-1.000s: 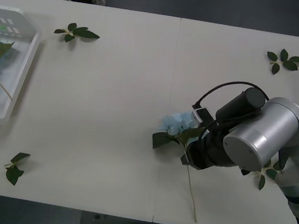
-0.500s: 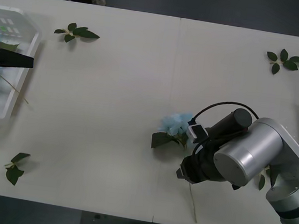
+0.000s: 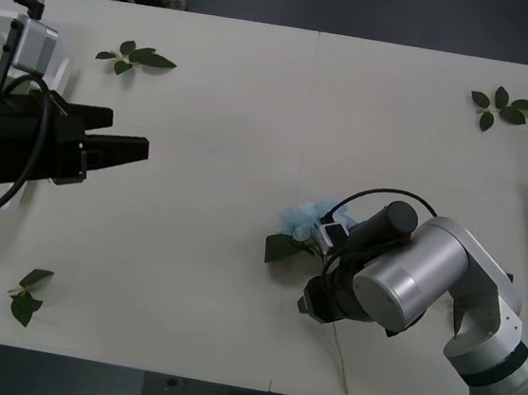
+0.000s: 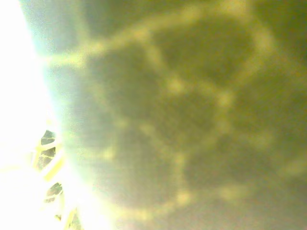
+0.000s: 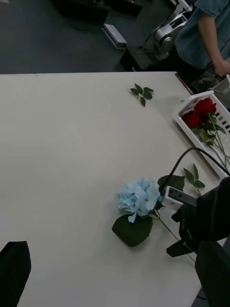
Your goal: Put the red flowers into the right box and the blue flowers into the left box
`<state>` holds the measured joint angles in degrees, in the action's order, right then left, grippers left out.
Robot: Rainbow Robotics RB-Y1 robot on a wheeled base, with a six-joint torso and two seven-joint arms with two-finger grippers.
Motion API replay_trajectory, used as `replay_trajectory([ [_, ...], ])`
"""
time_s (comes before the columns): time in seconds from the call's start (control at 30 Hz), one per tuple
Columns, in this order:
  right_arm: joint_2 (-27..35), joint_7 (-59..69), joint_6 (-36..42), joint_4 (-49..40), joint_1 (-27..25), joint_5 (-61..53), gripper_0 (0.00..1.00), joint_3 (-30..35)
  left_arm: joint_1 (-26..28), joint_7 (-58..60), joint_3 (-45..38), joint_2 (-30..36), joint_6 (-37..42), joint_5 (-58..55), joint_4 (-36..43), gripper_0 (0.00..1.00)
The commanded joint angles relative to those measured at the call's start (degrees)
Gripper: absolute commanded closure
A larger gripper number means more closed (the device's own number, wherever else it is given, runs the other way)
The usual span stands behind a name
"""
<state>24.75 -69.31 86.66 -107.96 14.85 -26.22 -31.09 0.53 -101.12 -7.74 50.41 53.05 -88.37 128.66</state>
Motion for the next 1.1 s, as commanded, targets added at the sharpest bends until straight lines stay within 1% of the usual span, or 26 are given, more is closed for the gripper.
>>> replay_trajectory([
  [0.03, -0.5, 1.7, -0.4, -1.0, 0.4, 0.3, 0.59, 0.1, -0.1, -2.9, 5.2, 8.0, -7.3, -0.5, 3.1, 0.00],
  [0.07, -0.5, 1.8, -0.3, -1.0, 0.4, 0.3, 0.76, 0.1, -0.2, -3.0, 6.2, 9.3, -9.0, -1.0, 3.7, 0.00],
  [0.1, -0.5, 1.7, -0.3, -0.9, 0.4, 0.3, 0.86, 0.1, -0.2, -3.1, 7.0, 10.6, -10.8, -1.6, 4.1, 0.00],
  [0.13, -0.4, 1.7, -0.3, -1.0, 0.4, 0.3, 0.93, 0.1, -0.4, -3.2, 7.8, 11.7, -12.4, -2.7, 4.4, 0.00],
  [0.2, -0.4, 1.8, -0.3, -0.9, 0.4, 0.1, 1.00, 0.1, -0.8, -3.6, 8.5, 12.7, -13.1, -3.8, 4.7, 0.00],
  [0.37, -0.5, 1.8, -0.3, -0.9, 0.4, 0.1, 1.00, 0.1, -1.4, -4.6, 8.5, 13.0, -13.1, -4.1, 5.3, 0.00],
  [0.6, -0.2, 1.8, -1.6, -1.0, 0.5, 0.0, 1.00, 0.1, -1.9, -5.4, 9.1, 13.0, -13.1, -7.3, 5.0, 0.00],
  [0.77, 1.1, 1.8, -2.1, -3.1, 0.4, -0.8, 1.00, 1.0, -2.1, -5.6, 9.4, 13.0, -13.1, -8.6, 4.8, 0.00],
  [0.87, 2.8, 1.8, -2.0, -5.8, 0.5, -3.1, 1.00, 2.7, -2.1, -6.0, 9.4, 13.0, -13.1, -10.3, 4.8, 0.00],
  [1.1, 5.0, 0.8, -2.0, -10.8, 0.5, -13.3, 1.00, 10.3, -2.0, -6.9, 9.4, 12.7, -13.1, -11.1, 4.6, 0.00],
])
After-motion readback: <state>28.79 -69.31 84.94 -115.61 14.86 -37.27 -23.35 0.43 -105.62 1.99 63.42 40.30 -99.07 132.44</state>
